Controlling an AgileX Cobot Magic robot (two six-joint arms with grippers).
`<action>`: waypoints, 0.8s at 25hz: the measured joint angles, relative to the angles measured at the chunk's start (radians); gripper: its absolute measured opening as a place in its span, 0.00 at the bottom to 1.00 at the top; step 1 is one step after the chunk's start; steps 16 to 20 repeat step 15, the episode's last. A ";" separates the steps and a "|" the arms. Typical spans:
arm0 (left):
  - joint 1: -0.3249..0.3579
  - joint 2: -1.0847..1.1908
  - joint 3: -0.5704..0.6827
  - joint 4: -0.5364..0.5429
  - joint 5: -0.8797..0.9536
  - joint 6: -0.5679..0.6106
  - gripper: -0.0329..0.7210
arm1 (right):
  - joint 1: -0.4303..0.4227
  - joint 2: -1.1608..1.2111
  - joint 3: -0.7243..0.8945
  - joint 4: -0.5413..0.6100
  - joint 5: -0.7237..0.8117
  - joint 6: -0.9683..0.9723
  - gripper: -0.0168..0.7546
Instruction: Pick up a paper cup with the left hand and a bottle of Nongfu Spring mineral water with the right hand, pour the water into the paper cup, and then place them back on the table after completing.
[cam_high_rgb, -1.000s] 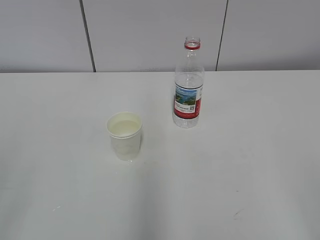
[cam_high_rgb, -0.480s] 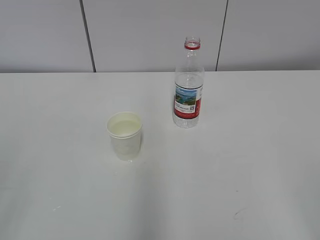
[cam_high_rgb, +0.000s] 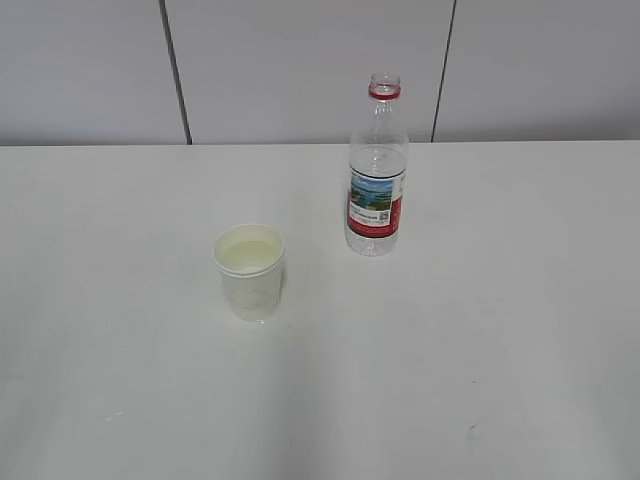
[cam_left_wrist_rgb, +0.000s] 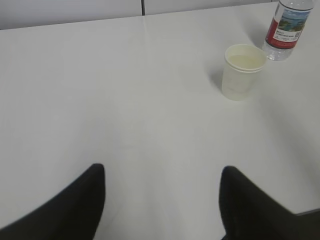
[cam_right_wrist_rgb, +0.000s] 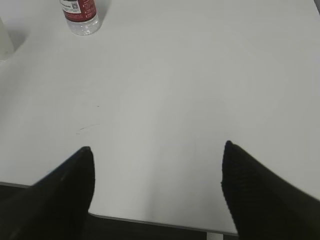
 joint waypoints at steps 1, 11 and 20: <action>0.000 0.000 0.000 0.000 0.000 0.000 0.63 | 0.000 0.000 0.000 0.000 0.000 0.000 0.78; 0.000 0.000 0.000 0.000 0.000 0.000 0.62 | 0.000 0.000 0.000 -0.001 0.000 0.000 0.78; 0.000 0.000 0.000 0.000 0.000 0.000 0.61 | 0.000 0.000 0.000 -0.001 0.000 0.000 0.78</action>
